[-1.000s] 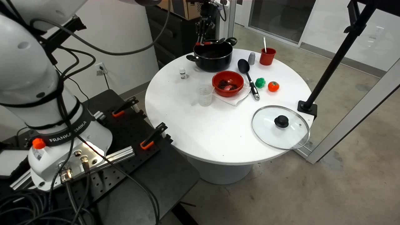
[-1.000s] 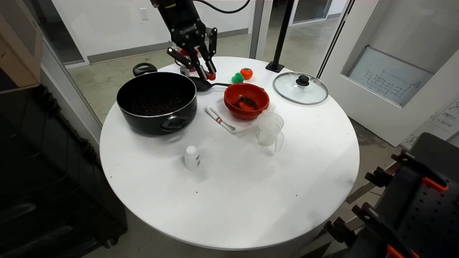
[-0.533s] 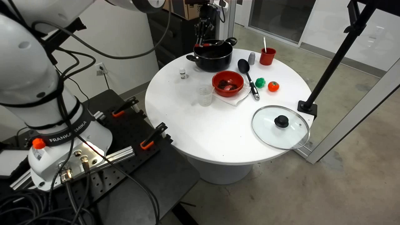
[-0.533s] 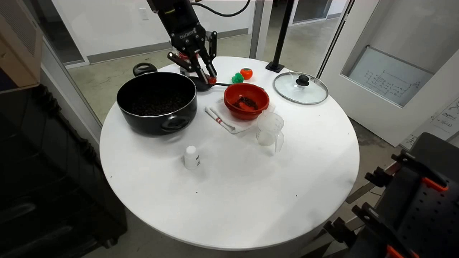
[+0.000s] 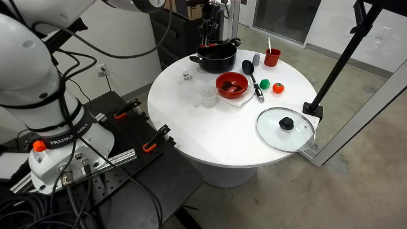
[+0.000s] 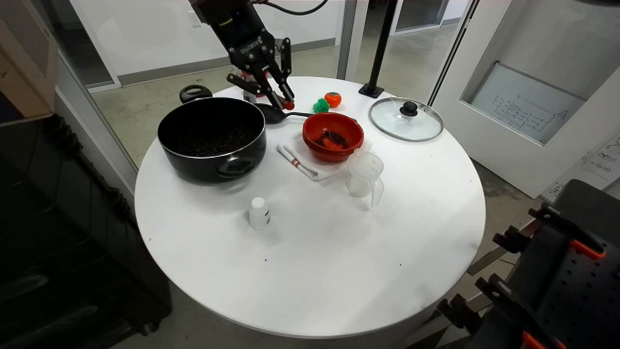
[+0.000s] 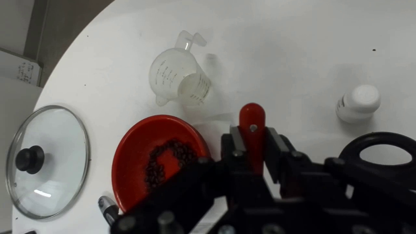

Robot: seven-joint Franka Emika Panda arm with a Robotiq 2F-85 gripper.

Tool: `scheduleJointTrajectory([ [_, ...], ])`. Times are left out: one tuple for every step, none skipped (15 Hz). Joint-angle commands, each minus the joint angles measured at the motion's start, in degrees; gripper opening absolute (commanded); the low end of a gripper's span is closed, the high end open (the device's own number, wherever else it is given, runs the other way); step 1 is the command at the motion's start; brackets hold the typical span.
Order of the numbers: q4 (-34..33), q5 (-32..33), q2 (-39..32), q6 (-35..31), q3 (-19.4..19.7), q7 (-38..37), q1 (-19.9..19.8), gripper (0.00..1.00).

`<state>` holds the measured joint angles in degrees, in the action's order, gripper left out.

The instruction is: Pour the contents of the jug into the red bowl then place a spoonful in the pot

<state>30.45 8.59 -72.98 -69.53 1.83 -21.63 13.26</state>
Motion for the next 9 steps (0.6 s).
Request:
scheduleJointTrajectory([
  [-3.32, 3.23, -1.4, 1.37, 2.65, -1.11, 1.86, 0.05],
  [-3.33, 3.9, -1.36, 1.55, 3.17, -1.39, 2.14, 0.05],
  [-3.36, 4.49, -1.33, 1.53, 3.55, -1.52, 2.35, 0.05],
  [-3.36, 4.72, -1.28, 1.69, 3.82, -1.75, 2.51, 0.05],
  [-3.25, 4.56, -1.22, 2.22, 3.87, -1.98, 2.56, 0.05],
  [-3.23, 4.42, -1.25, 2.44, 3.95, -2.21, 2.64, 0.05],
  [-3.14, 4.13, -1.25, 2.96, 3.87, -2.31, 2.65, 0.05],
  [-3.08, 3.91, -1.26, 3.46, 3.7, -2.29, 2.67, 0.05],
  [-3.08, 3.67, -1.29, 3.83, 3.46, -2.16, 2.63, 0.05],
])
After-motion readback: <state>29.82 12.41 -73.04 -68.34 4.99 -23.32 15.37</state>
